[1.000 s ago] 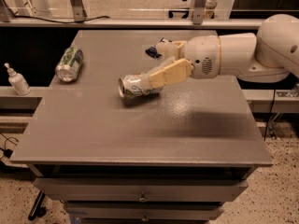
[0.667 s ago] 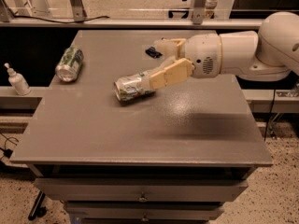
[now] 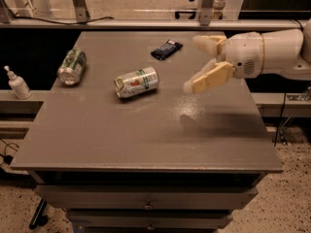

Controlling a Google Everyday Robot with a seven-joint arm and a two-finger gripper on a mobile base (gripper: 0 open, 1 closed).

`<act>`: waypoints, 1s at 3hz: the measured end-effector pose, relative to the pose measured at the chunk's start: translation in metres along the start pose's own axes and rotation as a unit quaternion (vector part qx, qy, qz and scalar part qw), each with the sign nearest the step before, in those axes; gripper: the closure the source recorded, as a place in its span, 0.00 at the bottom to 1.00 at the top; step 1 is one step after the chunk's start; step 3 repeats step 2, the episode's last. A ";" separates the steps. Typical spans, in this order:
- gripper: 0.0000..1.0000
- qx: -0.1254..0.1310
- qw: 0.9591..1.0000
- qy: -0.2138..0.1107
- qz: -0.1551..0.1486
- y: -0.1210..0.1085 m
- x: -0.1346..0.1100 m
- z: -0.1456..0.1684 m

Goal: Knock 7up can over

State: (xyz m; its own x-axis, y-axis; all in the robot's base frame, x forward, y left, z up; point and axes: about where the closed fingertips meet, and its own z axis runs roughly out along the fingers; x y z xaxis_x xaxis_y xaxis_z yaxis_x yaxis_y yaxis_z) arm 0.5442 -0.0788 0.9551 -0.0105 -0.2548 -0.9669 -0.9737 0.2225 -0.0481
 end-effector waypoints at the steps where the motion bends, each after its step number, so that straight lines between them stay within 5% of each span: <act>1: 0.00 0.029 0.999 0.024 -0.030 -0.031 0.018 -0.045; 3: 0.00 0.034 0.999 0.023 -0.035 -0.034 0.013 -0.049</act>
Offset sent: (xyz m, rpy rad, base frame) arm 0.0174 -0.0476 -0.0041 -0.0538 -0.0539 -0.0391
